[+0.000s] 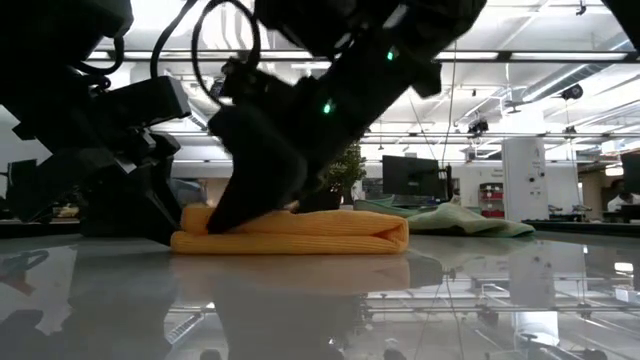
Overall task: Fold microfiber towels
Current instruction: Fold the orange microfiber cloth
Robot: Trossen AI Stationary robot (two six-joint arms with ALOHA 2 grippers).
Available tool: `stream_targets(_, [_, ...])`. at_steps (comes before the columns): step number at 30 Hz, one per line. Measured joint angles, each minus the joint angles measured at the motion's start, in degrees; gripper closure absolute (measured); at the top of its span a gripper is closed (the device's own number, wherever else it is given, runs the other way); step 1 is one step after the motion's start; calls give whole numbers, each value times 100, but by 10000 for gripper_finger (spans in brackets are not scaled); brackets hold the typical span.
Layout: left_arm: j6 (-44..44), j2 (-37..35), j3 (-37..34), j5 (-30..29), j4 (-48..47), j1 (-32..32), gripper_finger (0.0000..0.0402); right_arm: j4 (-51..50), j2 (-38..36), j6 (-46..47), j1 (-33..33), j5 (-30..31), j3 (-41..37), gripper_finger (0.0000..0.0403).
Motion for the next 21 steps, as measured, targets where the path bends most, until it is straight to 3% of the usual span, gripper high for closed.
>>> stream_targets(10, [15, 0, 0, 4, 3, 7, 290, 419, 80, -91, 55, -52, 15, 388])
stream_targets(15, [17, 1, 0, 6, 5, 9, 290, 369, 89, -52, 63, -279, 20, 382])
stream_targets(21, [114, -273, 0, -5, -141, 9, 290, 331, 79, 79, 63, -403, 20, 326])
